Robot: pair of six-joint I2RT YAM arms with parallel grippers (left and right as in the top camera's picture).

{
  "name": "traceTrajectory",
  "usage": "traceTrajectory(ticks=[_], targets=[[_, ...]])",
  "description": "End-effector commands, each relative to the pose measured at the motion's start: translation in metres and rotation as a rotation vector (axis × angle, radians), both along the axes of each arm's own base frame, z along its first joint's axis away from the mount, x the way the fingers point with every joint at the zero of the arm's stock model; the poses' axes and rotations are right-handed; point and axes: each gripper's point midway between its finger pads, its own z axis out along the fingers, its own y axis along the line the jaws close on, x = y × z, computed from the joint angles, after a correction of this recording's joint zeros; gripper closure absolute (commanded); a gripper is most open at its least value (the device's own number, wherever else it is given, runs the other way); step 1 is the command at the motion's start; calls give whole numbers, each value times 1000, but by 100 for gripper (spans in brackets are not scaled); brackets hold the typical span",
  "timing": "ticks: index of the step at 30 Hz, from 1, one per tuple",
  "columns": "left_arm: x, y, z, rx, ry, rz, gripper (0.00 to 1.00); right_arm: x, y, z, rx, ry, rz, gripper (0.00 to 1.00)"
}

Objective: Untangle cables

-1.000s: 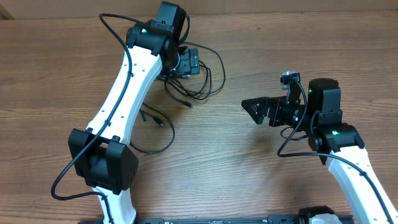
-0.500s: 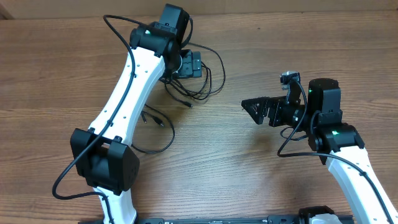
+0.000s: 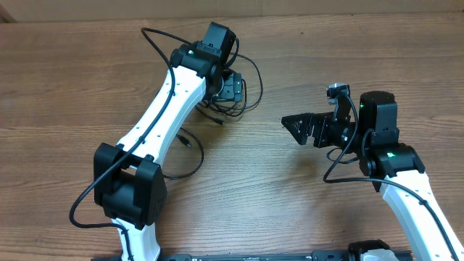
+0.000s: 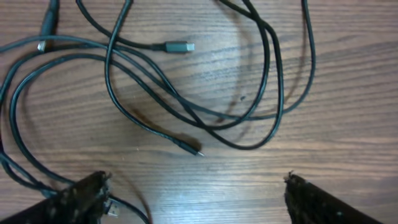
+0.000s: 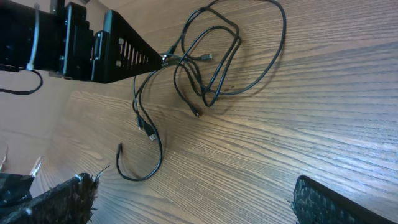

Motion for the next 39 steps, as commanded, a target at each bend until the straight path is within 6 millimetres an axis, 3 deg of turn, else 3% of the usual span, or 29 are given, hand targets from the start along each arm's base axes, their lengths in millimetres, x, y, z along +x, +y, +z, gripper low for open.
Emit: traceTrajectory(ticks=[1, 9, 14, 39], targets=[[-1, 4, -3, 20, -19, 8, 11, 1, 0, 8, 2, -22, -4, 0], [-6, 5, -30, 27, -3, 5, 11, 1, 0, 8, 2, -22, -4, 0], [-7, 3, -32, 23, -3, 2, 17, 1, 0, 8, 2, -22, -4, 0], [-12, -7, -33, 23, -1, -23, 12, 1, 0, 8, 2, -22, -4, 0]])
